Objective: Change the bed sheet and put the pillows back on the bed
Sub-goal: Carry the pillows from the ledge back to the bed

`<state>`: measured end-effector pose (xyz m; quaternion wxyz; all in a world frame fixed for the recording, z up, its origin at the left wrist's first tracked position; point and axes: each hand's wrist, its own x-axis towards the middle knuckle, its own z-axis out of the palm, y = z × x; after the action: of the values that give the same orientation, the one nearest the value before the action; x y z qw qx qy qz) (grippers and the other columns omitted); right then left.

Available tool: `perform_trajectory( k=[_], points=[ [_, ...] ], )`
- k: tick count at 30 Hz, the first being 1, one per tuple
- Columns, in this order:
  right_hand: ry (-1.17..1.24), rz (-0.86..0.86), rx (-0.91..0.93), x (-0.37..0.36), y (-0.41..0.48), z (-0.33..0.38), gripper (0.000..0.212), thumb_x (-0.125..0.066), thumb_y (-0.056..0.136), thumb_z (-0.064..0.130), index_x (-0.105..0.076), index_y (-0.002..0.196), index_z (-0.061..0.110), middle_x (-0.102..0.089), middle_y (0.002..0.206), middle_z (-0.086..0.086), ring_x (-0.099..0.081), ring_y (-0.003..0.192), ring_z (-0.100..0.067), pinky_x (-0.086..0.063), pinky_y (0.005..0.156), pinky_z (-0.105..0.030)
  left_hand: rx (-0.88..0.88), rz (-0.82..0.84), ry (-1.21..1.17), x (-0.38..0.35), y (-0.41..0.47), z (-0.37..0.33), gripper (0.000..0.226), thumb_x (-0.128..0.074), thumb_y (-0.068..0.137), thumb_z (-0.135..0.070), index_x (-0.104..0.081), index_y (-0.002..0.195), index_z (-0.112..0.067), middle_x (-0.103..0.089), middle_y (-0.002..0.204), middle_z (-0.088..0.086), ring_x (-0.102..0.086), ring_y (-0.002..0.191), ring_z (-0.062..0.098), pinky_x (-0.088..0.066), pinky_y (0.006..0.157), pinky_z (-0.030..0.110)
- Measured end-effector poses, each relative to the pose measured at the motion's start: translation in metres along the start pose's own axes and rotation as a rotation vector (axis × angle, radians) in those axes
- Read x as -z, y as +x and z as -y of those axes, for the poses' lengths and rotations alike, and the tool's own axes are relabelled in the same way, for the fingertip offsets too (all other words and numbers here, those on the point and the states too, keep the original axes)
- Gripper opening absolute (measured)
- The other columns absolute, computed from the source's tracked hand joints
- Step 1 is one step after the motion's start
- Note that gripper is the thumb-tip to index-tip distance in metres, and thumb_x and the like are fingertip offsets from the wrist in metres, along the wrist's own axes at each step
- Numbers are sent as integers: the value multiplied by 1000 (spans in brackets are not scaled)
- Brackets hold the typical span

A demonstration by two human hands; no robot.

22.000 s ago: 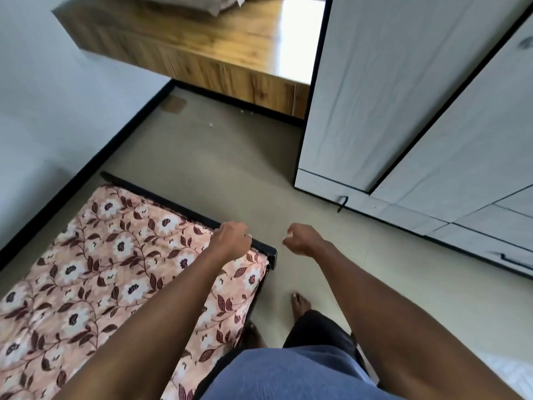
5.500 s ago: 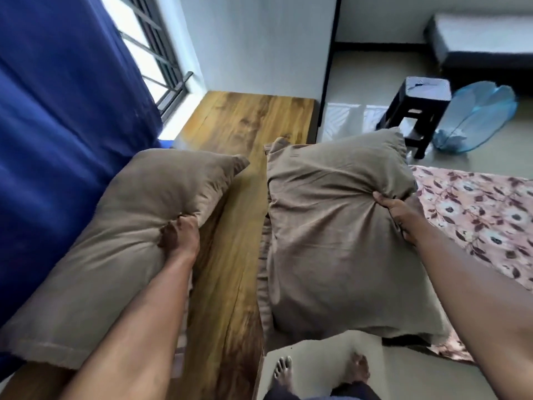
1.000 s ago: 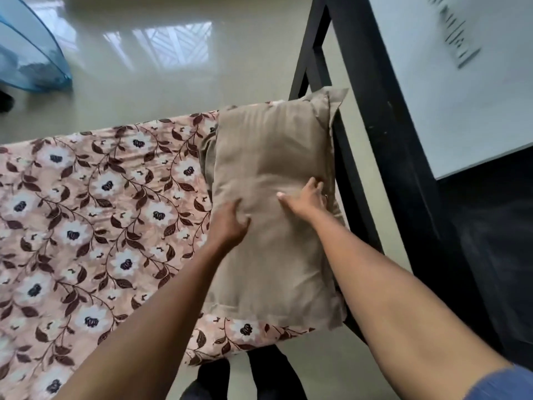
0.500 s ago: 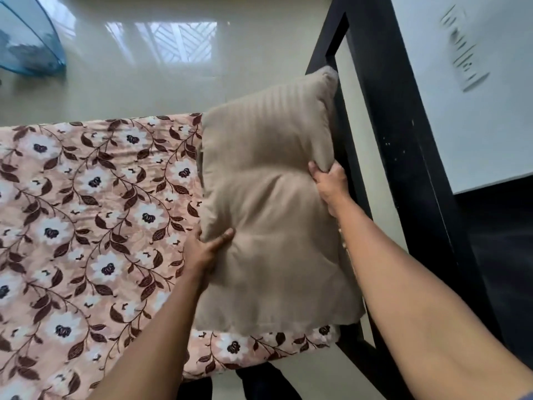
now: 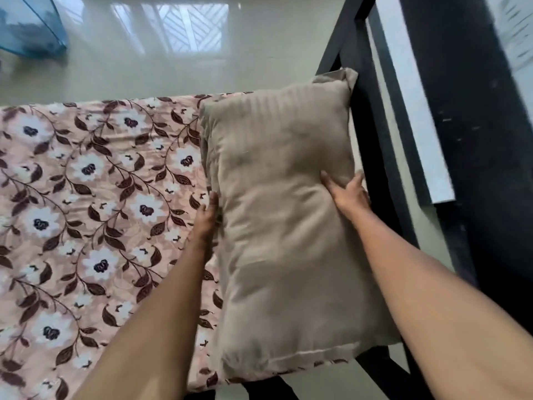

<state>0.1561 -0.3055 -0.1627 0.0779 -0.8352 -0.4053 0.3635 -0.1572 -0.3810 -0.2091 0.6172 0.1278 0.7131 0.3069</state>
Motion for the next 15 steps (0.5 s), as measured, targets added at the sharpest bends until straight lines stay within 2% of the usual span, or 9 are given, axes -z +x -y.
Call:
perform_trajectory(
  k=[1,2,4,5,6,7,9,12,15],
  points=[
    [26,-26,-3,-2,0,-2,114,-60,80,82,-16,161,15,-47,153,-21,-47,140,-40,-39,110,-42,21,69,-113,-3,9,-3,86,-51,82,-81,-46,150,-28,-75,84,-6,-71,70,7,-59,57,29],
    [50,-62,-1,-5,-3,-4,107,-62,80,80,-26,156,14,-52,149,-21,-51,136,-40,-41,106,-42,16,165,-193,-8,15,-6,66,-48,91,-71,-46,146,-35,-74,74,-7,-70,61,7,-56,49,25],
    [72,-131,24,-10,-9,-9,92,-63,81,77,-38,143,14,-59,140,-20,-56,129,-40,-44,100,-43,26,279,-281,-23,22,-18,47,-44,101,-55,-71,119,-22,-75,86,3,-75,71,15,-59,57,28],
    [70,-159,40,-11,-13,-11,86,-63,83,75,-41,138,13,-61,137,-21,-57,126,-41,-45,98,-44,5,298,-273,-29,28,-26,40,-50,96,-47,-75,104,-17,-73,89,6,-75,75,18,-60,62,29],
    [70,-189,67,-12,-18,-11,80,-63,86,72,-42,136,12,-61,135,-22,-58,125,-42,-45,97,-44,-26,305,-286,-32,31,-38,35,-59,86,-43,-72,100,-14,-72,90,6,-74,78,20,-61,68,29],
    [77,-225,94,-11,-23,-11,77,-63,88,68,-43,135,11,-61,135,-22,-58,124,-42,-45,97,-44,-59,320,-302,-33,36,-48,39,-63,80,-41,-67,105,-12,-71,92,6,-72,84,21,-60,76,30],
    [103,-295,150,-9,-27,-11,73,-64,91,61,-45,138,8,-60,137,-23,-57,125,-42,-44,98,-42,-104,320,-262,-30,40,-66,43,-59,88,-39,-62,121,-12,-71,102,7,-68,98,24,-57,89,35],
    [58,-279,181,-7,-25,-6,72,-62,94,56,-43,143,8,-57,138,-25,-54,128,-43,-43,101,-44,-86,297,-181,-22,28,-66,46,-51,97,-51,-69,121,-17,-74,112,7,-69,106,24,-56,93,37],
    [-27,-223,58,-16,-18,2,80,-56,96,61,-33,150,7,-51,144,-27,-49,134,-44,-41,105,-47,-50,247,-153,-17,10,-39,63,-43,96,-71,-69,125,-22,-74,119,4,-71,110,21,-56,96,37]
  ],
)
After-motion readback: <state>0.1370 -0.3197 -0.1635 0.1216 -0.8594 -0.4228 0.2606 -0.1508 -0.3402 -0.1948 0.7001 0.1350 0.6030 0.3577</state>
